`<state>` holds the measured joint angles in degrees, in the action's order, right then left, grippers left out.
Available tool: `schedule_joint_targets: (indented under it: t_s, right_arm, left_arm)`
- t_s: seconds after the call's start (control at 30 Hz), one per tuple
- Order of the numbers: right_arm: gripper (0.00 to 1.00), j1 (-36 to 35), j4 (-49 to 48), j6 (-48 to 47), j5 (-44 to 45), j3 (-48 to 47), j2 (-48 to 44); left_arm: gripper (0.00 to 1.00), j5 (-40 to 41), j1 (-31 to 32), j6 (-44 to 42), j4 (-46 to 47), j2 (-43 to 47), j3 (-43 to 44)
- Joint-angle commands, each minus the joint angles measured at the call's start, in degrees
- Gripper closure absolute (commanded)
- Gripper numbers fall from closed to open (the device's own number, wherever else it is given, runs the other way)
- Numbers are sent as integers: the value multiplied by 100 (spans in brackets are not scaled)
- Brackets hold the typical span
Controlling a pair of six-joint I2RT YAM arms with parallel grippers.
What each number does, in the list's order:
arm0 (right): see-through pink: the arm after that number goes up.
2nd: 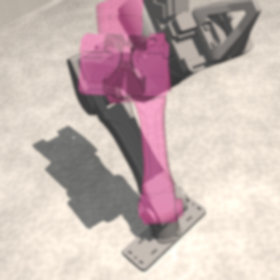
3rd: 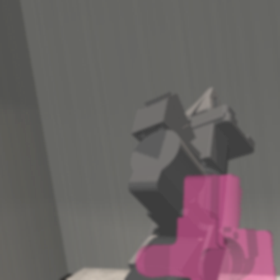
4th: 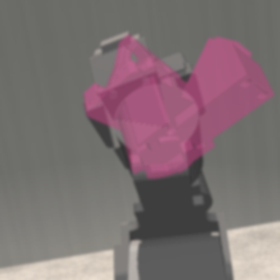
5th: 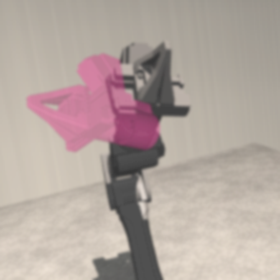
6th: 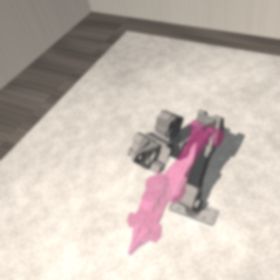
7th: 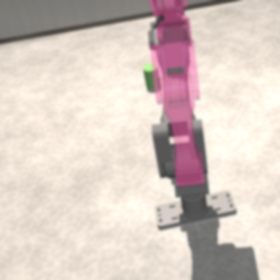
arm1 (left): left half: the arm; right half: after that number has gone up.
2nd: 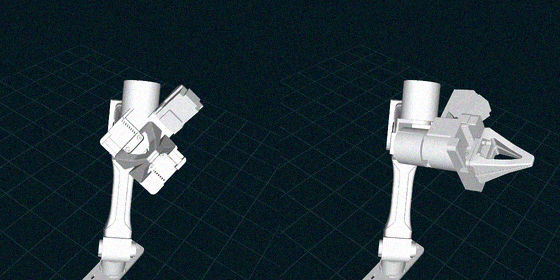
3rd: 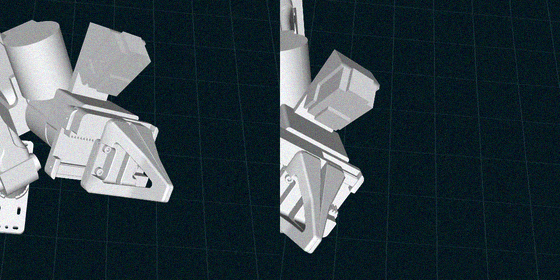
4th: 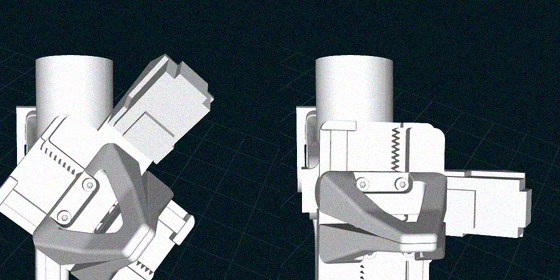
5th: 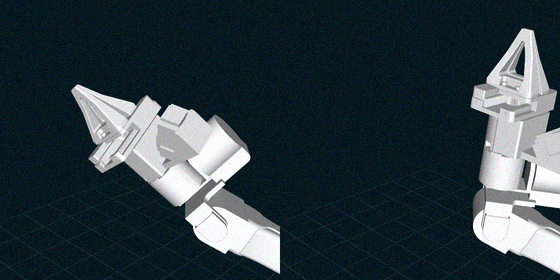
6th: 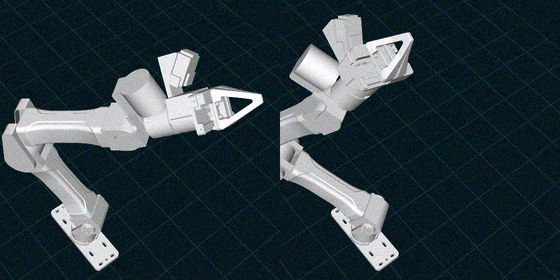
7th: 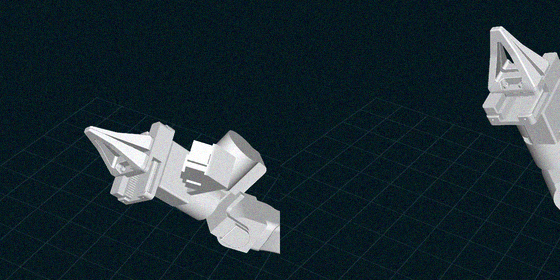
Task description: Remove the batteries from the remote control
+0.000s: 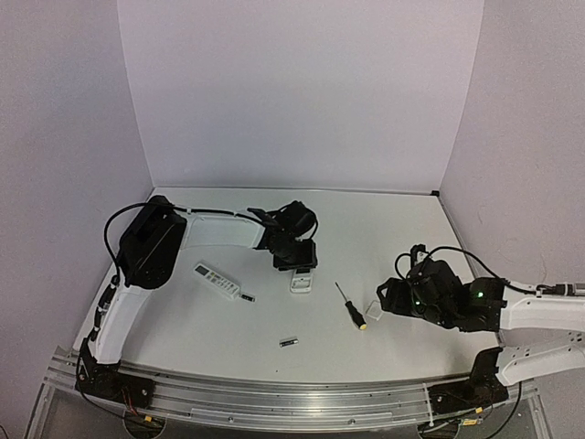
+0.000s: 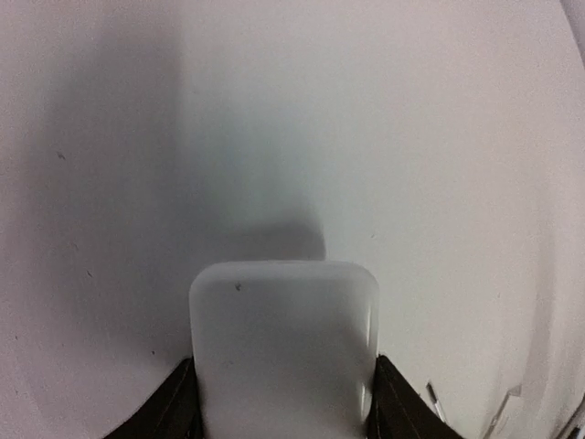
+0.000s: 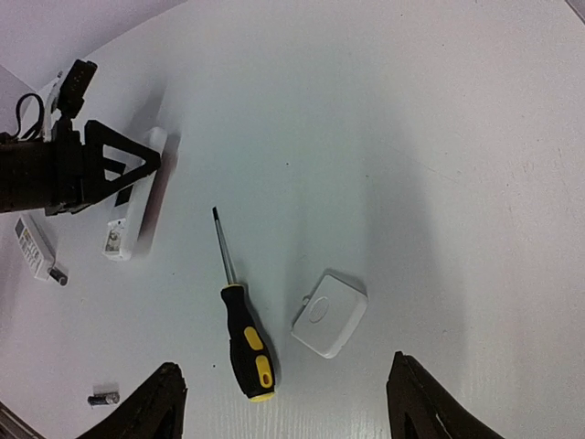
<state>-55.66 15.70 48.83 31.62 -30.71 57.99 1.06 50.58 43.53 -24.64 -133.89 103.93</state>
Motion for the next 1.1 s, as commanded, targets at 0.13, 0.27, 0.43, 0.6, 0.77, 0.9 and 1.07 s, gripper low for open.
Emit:
schedule_joint_targets:
  t_s: [0.13, 0.27, 0.43, 0.6, 0.77, 0.9, 1.07]
  right_arm:
    - [29, -25, 302, 163, 76, 42, -165]
    - [29, -24, 449, -814, -382, -274, 84]
    - [27, -26, 1060, -2250, -959, -926, 719]
    - [21, 104, 1155, -2701, -1169, -1183, 1062]
    - [15, 777, 1266, -3326, -2216, -1162, 858]
    - [15, 1366, 1712, -4339, -3032, -1128, 856]
    - [15, 1424, 1996, -5912, -2721, -1052, 1080]
  left_arm:
    - [93, 967, 60, 155, -953, -189, 462]
    - [89, 1440, 119, 478, -1415, -194, 514]
    - [82, 1876, 165, 1307, -2201, -59, 406]
    - [42, 1689, 230, 1626, -1960, 407, -281]
    - [1, 1199, 250, 1259, -1446, 1073, -883]
    - [0, 694, 251, 953, -769, 1812, -1613]
    - [0, 56, 251, 646, -47, 2616, -2660]
